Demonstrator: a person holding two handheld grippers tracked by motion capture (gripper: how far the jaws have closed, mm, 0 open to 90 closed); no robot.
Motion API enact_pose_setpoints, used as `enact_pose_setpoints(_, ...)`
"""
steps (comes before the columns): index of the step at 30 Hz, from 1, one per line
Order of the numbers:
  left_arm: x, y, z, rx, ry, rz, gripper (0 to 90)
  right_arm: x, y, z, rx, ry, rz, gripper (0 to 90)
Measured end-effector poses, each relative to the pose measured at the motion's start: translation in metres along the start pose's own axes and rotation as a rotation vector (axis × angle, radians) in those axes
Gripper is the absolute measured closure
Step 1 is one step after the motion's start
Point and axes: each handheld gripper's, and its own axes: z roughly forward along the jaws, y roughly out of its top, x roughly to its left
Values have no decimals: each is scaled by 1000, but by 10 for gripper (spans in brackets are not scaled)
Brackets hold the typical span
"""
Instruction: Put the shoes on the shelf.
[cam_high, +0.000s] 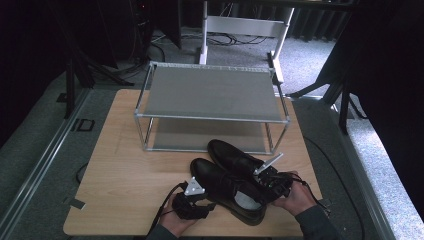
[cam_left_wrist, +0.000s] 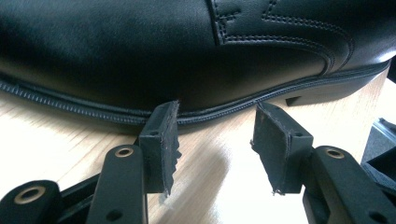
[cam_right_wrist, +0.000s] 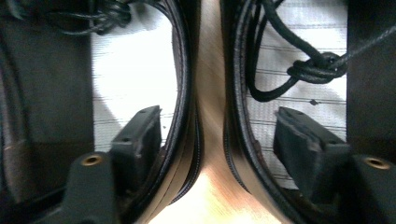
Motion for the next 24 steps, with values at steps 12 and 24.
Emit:
enact_pose_setpoints(12,-3,4,-6,-43,-6,1,508,-2,2,0,14,-4,32,672)
enact_pose_setpoints(24,-2,5,-5,-65,9,-10,501,-2,-7,-1,-75,35,107,801)
